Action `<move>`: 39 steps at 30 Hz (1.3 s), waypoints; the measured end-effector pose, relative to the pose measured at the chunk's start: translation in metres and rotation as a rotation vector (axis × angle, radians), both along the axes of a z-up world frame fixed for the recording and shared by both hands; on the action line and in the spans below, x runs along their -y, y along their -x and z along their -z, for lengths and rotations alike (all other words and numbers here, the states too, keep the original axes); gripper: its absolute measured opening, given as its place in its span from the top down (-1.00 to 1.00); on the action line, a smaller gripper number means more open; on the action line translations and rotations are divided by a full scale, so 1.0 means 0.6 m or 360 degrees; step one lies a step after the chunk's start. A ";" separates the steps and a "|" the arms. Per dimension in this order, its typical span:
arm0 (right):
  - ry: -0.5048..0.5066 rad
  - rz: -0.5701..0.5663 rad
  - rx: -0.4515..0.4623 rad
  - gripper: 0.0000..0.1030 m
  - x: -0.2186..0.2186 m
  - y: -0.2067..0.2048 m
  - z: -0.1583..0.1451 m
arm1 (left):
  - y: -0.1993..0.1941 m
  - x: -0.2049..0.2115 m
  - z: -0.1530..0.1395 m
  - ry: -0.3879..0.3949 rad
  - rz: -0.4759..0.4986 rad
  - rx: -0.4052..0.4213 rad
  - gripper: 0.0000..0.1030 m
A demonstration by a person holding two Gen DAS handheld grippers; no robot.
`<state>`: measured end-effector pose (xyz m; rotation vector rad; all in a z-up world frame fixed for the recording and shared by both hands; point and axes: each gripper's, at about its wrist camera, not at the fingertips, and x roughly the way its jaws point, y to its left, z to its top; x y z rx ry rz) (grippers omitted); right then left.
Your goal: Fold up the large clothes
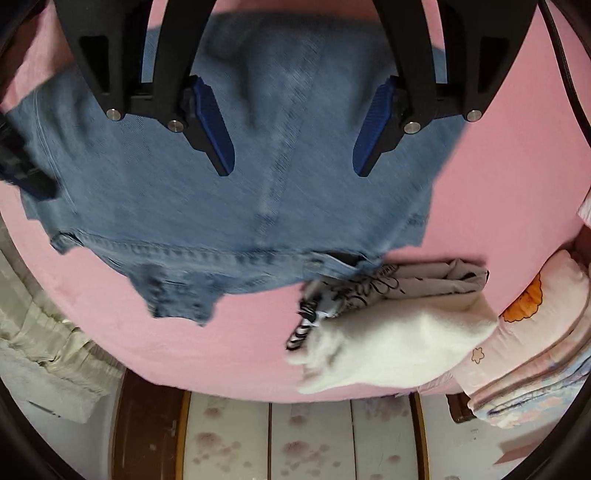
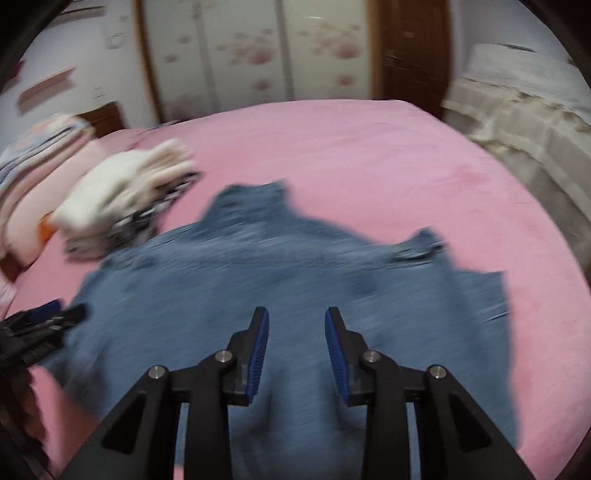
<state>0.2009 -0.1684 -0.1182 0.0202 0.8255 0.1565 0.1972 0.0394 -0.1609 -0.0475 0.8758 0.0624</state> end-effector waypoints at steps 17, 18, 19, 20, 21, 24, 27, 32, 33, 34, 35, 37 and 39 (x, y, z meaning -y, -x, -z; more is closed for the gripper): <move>0.0145 0.0599 -0.0133 0.67 0.270 0.078 0.094 | 0.072 -0.146 0.088 0.0000 -0.0216 -0.0073 -0.34; 0.0155 0.0594 -0.0130 0.67 0.271 0.079 0.093 | 0.073 -0.146 0.089 -0.0003 -0.0222 -0.0073 -0.34; 0.0172 0.0597 -0.0128 0.67 0.267 0.080 0.093 | 0.073 -0.145 0.090 -0.0011 -0.0227 -0.0074 -0.34; 0.0193 0.0603 -0.0130 0.66 0.261 0.082 0.096 | 0.073 -0.144 0.090 -0.0018 -0.0233 -0.0076 -0.34; 0.0224 0.0606 -0.0134 0.61 0.253 0.081 0.097 | 0.073 -0.143 0.090 -0.0023 -0.0241 -0.0078 -0.34; 0.0267 0.0630 -0.0146 0.53 0.239 0.076 0.098 | 0.066 -0.143 0.087 -0.0020 -0.0248 -0.0088 -0.34; 0.0255 0.0630 -0.0157 0.44 0.239 0.074 0.094 | 0.065 -0.142 0.084 -0.0020 -0.0243 -0.0119 -0.34; 0.0219 0.0608 -0.0198 0.43 0.229 0.084 0.069 | 0.064 -0.142 0.067 0.0002 -0.0234 -0.0241 -0.37; 0.0195 0.0598 -0.0196 0.43 0.226 0.088 0.060 | 0.065 -0.141 0.063 -0.0005 -0.0233 -0.0272 -0.37; 0.0181 0.0591 -0.0191 0.43 0.223 0.089 0.051 | 0.068 -0.140 0.057 -0.0007 -0.0232 -0.0306 -0.37; 0.0171 0.0582 -0.0180 0.43 0.218 0.094 0.040 | 0.073 -0.139 0.051 0.0006 -0.0225 -0.0325 -0.37; 0.0168 0.0552 -0.0152 0.43 0.203 0.105 0.015 | 0.088 -0.136 0.033 0.0029 -0.0218 -0.0341 -0.37; 0.0154 0.0505 -0.0110 0.43 0.183 0.118 -0.012 | 0.105 -0.135 0.013 0.0073 -0.0203 -0.0332 -0.37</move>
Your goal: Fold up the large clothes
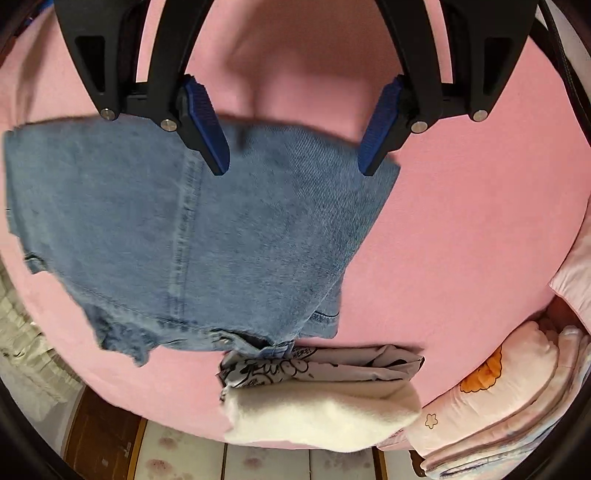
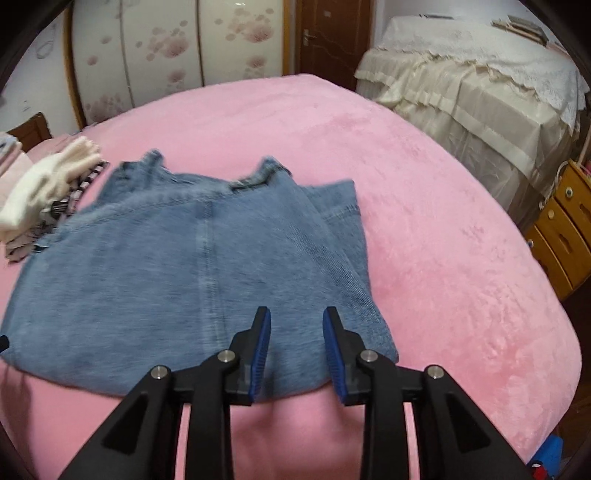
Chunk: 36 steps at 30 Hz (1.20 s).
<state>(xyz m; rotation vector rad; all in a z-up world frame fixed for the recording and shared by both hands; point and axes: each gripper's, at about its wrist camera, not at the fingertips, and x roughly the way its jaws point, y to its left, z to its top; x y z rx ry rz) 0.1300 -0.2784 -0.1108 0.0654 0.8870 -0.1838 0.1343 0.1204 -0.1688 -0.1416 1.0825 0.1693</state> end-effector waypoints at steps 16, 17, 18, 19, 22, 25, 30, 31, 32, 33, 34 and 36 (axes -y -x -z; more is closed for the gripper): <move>-0.0093 -0.0381 0.0337 0.15 -0.182 0.094 -0.078 | 0.114 -0.033 0.039 0.0940 0.0041 0.0133 -0.49; -0.0108 -0.0392 0.0343 0.15 -0.189 0.095 -0.072 | 0.111 -0.038 0.052 0.0981 0.0034 0.0156 -0.49; -0.0126 -0.0402 0.0348 0.15 -0.197 0.093 -0.064 | 0.106 -0.041 0.068 0.0996 0.0025 0.0187 -0.49; -0.0138 -0.0411 0.0346 0.15 -0.204 0.090 -0.056 | 0.102 -0.042 0.077 0.0992 0.0020 0.0207 -0.49; -0.0164 -0.0444 0.0325 0.15 -0.222 0.076 -0.033 | 0.076 -0.050 0.110 0.1011 -0.0002 0.0283 -0.49; -0.0166 -0.0476 0.0313 0.15 -0.236 0.062 -0.014 | 0.042 -0.061 0.131 0.1026 -0.0036 0.0389 -0.48; -0.0140 -0.0495 0.0275 0.15 -0.252 0.023 0.013 | -0.024 -0.067 0.134 0.1007 -0.0045 0.0459 -0.48; -0.0132 -0.0493 0.0271 0.15 -0.254 0.013 0.017 | -0.041 -0.070 0.134 0.1011 -0.0056 0.0468 -0.48; -0.0124 -0.0489 0.0267 0.15 -0.256 0.002 0.021 | -0.050 -0.071 0.135 0.1018 -0.0068 0.0468 -0.48; -0.0119 -0.0486 0.0263 0.15 -0.258 -0.010 0.024 | -0.060 -0.071 0.136 0.1026 -0.0079 0.0470 -0.48; -0.0115 -0.0481 0.0264 0.15 -0.260 -0.022 0.027 | -0.068 -0.070 0.135 0.1023 -0.0092 0.0474 -0.48; -0.0092 -0.0473 0.0276 0.16 -0.265 -0.047 0.030 | -0.075 -0.068 0.131 0.1008 -0.0128 0.0490 -0.39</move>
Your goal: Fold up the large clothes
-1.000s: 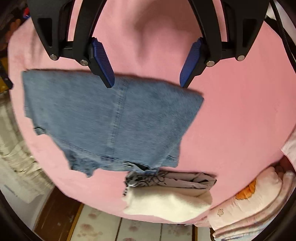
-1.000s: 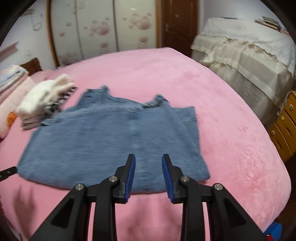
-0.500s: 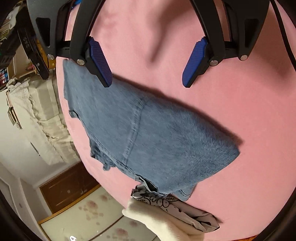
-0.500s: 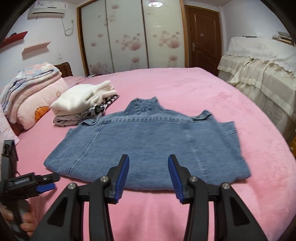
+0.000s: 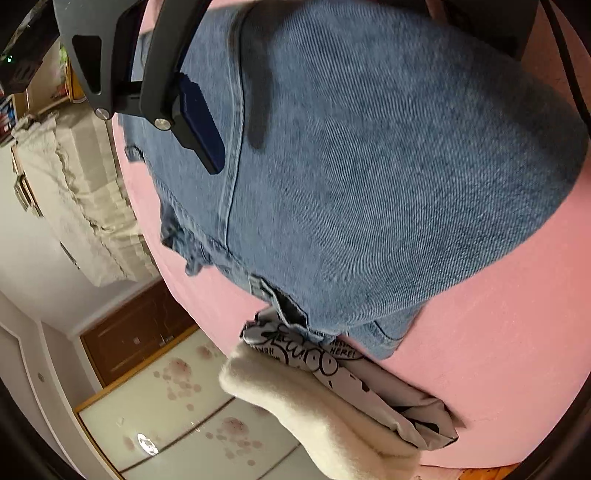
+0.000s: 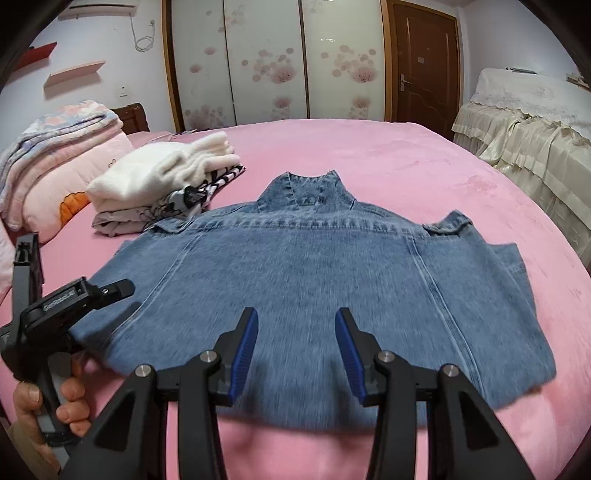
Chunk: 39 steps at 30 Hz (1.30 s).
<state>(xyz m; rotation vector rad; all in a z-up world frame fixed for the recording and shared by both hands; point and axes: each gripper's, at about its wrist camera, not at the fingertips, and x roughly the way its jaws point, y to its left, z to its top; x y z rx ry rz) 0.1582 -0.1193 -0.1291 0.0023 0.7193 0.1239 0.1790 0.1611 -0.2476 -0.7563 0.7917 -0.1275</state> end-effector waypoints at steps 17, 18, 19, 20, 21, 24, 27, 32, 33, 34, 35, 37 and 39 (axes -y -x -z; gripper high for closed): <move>-0.0127 -0.0089 -0.0297 0.87 -0.003 -0.072 0.095 | 0.058 0.177 -0.207 -0.0873 0.0006 0.0448 0.82; -0.0195 -0.0094 -0.0310 0.87 0.008 -0.073 0.095 | 0.058 0.199 -0.221 -0.0913 0.0040 0.0494 0.82; -0.0252 -0.0104 -0.0327 0.87 0.017 -0.074 0.092 | 0.057 0.231 -0.239 -0.0957 0.0093 0.0558 0.82; -0.0331 -0.0114 -0.0355 0.88 0.032 -0.073 0.087 | 0.056 0.251 -0.250 -0.0981 0.0124 0.0592 0.82; -0.0409 -0.0112 -0.0374 0.89 0.046 -0.069 0.081 | 0.054 0.277 -0.262 -0.1002 0.0164 0.0633 0.82; -0.0535 -0.0019 -0.0324 0.89 0.115 -0.042 0.047 | 0.046 0.358 -0.291 -0.1032 0.0319 0.0738 0.82; -0.0539 0.0193 -0.0176 0.89 0.225 0.014 0.008 | 0.046 0.444 -0.295 -0.1048 0.0475 0.0824 0.82; -0.0338 0.0463 -0.0127 0.89 0.350 0.081 0.006 | 0.041 0.594 -0.219 -0.1130 0.0778 0.0779 0.81; -0.0301 0.0508 -0.0157 0.89 0.372 0.093 0.016 | 0.036 0.622 -0.188 -0.1188 0.0848 0.0713 0.80; -0.0281 0.0538 -0.0176 0.89 0.383 0.100 0.024 | 0.027 0.651 -0.150 -0.1255 0.0936 0.0602 0.78; -0.0268 0.0557 -0.0194 0.89 0.391 0.104 0.029 | 0.018 0.670 -0.119 -0.1287 0.1001 0.0492 0.70; -0.0250 0.0584 -0.0242 0.88 0.406 0.116 0.042 | 0.012 0.692 -0.065 -0.1346 0.1103 0.0318 0.45; -0.0274 0.0582 -0.0248 0.88 0.413 0.126 0.045 | 0.021 0.696 -0.068 -0.1381 0.1109 0.0389 0.27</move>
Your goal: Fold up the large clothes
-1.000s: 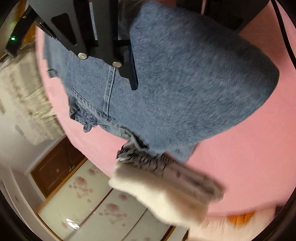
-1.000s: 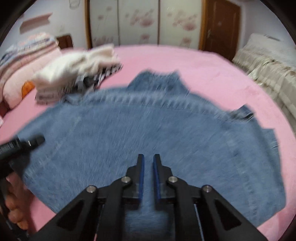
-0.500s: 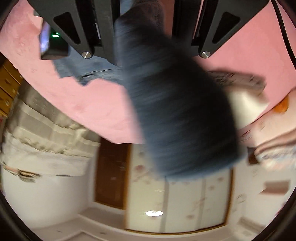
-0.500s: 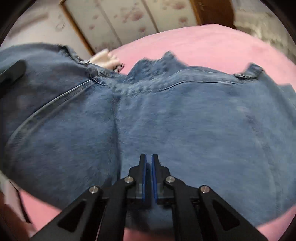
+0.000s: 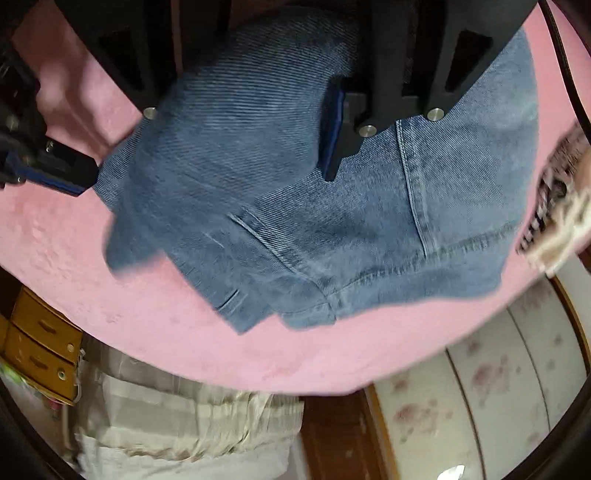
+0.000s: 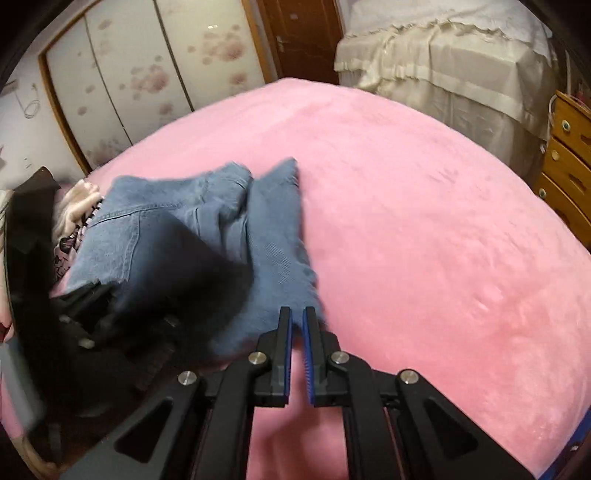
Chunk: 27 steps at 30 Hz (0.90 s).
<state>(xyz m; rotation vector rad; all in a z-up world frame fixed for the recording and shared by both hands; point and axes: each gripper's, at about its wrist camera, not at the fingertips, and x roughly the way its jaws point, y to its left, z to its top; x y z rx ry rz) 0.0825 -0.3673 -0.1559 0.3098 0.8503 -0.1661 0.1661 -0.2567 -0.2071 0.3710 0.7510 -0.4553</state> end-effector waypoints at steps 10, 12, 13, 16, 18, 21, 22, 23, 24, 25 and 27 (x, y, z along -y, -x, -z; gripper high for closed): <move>-0.0142 -0.0135 0.0161 0.27 0.004 -0.006 -0.067 | 0.036 -0.138 -0.165 0.0490 -0.0022 -0.0143 -0.72; -0.0199 -0.0155 0.0216 -0.03 0.003 -0.008 -0.087 | 0.026 -0.192 -0.186 0.0614 -0.0143 -0.0139 -0.75; -0.0223 -0.0167 0.0226 -0.06 0.004 -0.013 -0.091 | 0.019 -0.213 -0.187 0.0637 -0.0190 -0.0141 -0.75; -0.0261 -0.0230 0.0175 -0.21 -0.004 -0.038 -0.095 | -0.005 -0.279 -0.164 0.0556 -0.0422 -0.0129 -0.75; -0.0288 -0.0269 0.0077 -0.22 -0.013 -0.062 -0.078 | -0.025 -0.308 -0.133 0.0464 -0.0536 -0.0192 -0.75; -0.0334 -0.0278 -0.0063 -0.22 -0.019 -0.093 -0.046 | -0.041 -0.349 -0.082 0.0434 -0.0616 -0.0345 -0.75; -0.0339 -0.0278 -0.0092 -0.22 -0.022 -0.098 -0.036 | -0.043 -0.355 -0.067 0.0437 -0.0620 -0.0375 -0.75; -0.0350 -0.0276 -0.0135 -0.22 -0.023 -0.107 -0.025 | -0.043 -0.362 -0.055 0.0442 -0.0618 -0.0391 -0.75; -0.0382 -0.0284 -0.0169 -0.22 -0.023 -0.116 -0.015 | -0.042 -0.366 -0.047 0.0476 -0.0597 -0.0387 -0.75; -0.0416 -0.0285 -0.0203 -0.22 -0.023 -0.123 -0.007 | -0.040 -0.370 -0.043 0.0498 -0.0586 -0.0376 -0.75; -0.0438 -0.0284 -0.0242 -0.25 -0.026 -0.135 0.001 | -0.037 -0.362 -0.034 0.0495 -0.0547 -0.0359 -0.75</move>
